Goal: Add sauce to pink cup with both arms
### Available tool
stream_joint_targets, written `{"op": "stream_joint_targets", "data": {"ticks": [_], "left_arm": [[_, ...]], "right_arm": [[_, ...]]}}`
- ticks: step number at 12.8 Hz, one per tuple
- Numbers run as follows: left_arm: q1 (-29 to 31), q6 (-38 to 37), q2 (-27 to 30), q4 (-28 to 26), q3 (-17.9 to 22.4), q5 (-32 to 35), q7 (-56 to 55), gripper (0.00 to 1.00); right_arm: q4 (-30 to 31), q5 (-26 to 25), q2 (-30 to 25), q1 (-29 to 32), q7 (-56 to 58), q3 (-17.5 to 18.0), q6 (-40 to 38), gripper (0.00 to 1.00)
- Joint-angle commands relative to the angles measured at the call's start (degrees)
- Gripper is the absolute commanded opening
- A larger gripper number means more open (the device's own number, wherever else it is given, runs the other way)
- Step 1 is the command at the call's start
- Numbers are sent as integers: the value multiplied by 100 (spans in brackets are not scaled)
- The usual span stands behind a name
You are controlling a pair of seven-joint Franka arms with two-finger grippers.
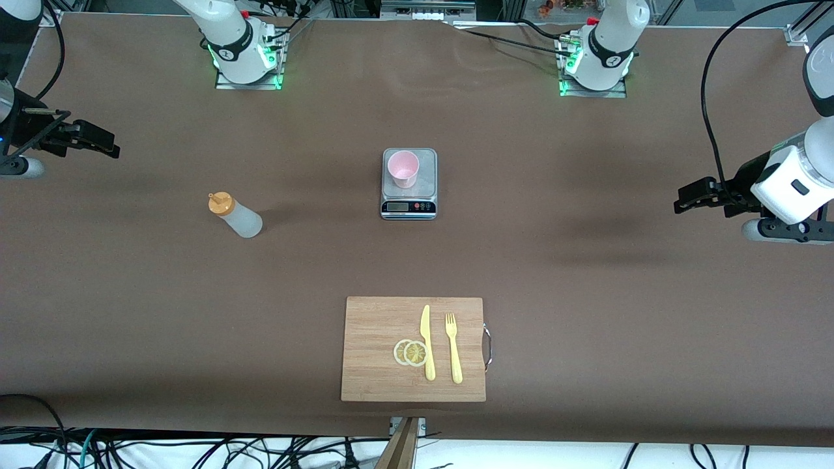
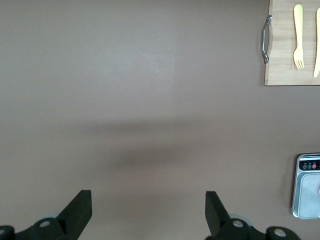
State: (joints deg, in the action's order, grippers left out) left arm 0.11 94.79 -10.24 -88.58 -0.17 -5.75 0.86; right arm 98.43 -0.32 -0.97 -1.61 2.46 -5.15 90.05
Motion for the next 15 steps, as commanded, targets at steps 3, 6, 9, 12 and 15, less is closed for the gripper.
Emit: {"op": "stream_joint_targets", "data": {"ticks": [3, 6, 9, 12, 15], "left_arm": [[42, -119, -66, 184, -44, 83, -164, 100], [42, -119, -66, 184, -44, 83, -174, 100], [42, -119, -66, 184, -44, 83, -174, 100], [42, -119, -66, 184, -44, 91, -174, 100], [42, -119, -66, 184, -44, 91, -174, 100]], "right_arm": [[9, 15, -97, 29, -70, 50, -85, 100], [1, 15, -97, 29, -70, 50, -85, 100], [1, 15, -106, 29, -70, 50, -85, 100], [1, 15, -106, 20, -70, 50, -85, 100], [-34, 15, -97, 20, -70, 50, -85, 100]]}}
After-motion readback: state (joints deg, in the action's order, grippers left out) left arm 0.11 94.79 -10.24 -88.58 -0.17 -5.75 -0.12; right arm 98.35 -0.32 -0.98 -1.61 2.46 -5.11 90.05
